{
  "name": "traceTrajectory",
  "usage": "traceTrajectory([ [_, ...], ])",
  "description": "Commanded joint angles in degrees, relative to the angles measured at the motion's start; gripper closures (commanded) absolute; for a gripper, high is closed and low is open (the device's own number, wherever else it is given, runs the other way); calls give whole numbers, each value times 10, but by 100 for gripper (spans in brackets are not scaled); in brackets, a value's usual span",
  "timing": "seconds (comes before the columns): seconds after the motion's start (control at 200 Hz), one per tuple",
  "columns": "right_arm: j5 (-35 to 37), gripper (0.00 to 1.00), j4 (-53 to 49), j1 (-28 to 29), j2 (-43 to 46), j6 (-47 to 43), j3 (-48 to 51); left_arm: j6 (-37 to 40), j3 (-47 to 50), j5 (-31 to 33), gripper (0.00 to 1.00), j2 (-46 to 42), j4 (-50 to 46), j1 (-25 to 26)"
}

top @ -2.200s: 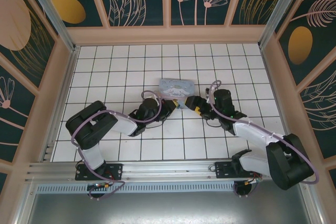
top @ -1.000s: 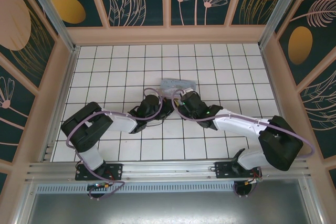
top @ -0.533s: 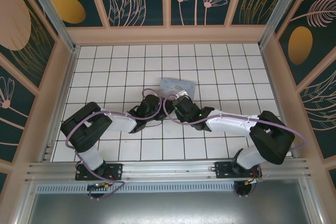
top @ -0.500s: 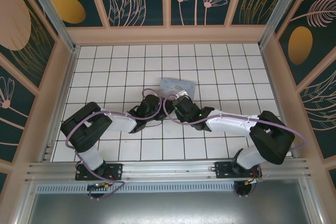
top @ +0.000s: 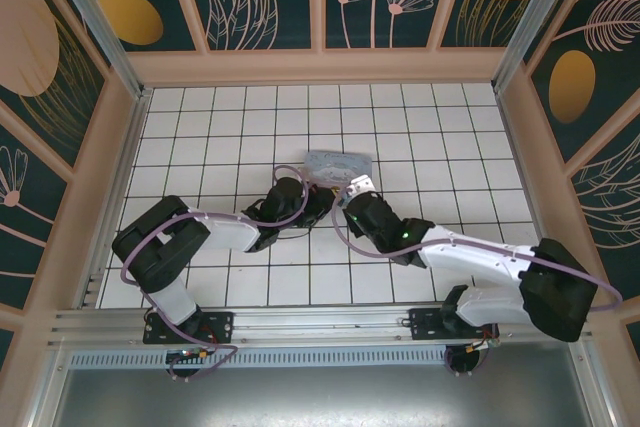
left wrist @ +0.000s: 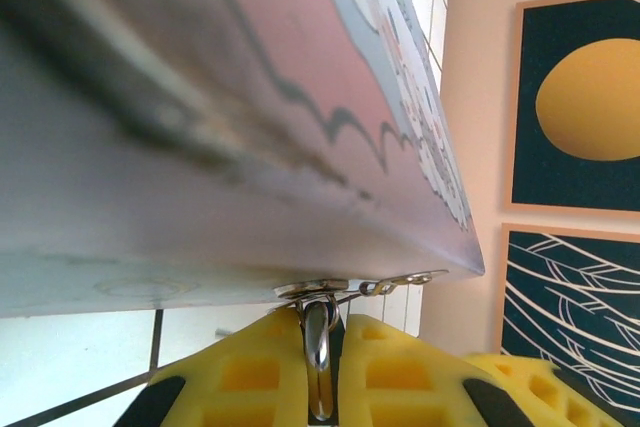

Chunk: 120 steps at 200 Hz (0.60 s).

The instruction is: Unlock the padlock with the key

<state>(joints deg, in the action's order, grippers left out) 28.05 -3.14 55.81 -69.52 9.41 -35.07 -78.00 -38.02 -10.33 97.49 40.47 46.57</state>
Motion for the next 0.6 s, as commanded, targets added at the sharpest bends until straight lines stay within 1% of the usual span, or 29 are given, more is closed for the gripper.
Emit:
traceTrajectory([
  [0.0,33,55,28,11,3,-14,15,13,-19,-11,100,-19,25,0],
  [0.39,80,55,38,43,-92,-34,-22,26,-11,-22,100,-33,10,-21],
  [0.595,102,55,63,46,-125,-45,-27,33,-12,-30,100,-42,1,-25],
])
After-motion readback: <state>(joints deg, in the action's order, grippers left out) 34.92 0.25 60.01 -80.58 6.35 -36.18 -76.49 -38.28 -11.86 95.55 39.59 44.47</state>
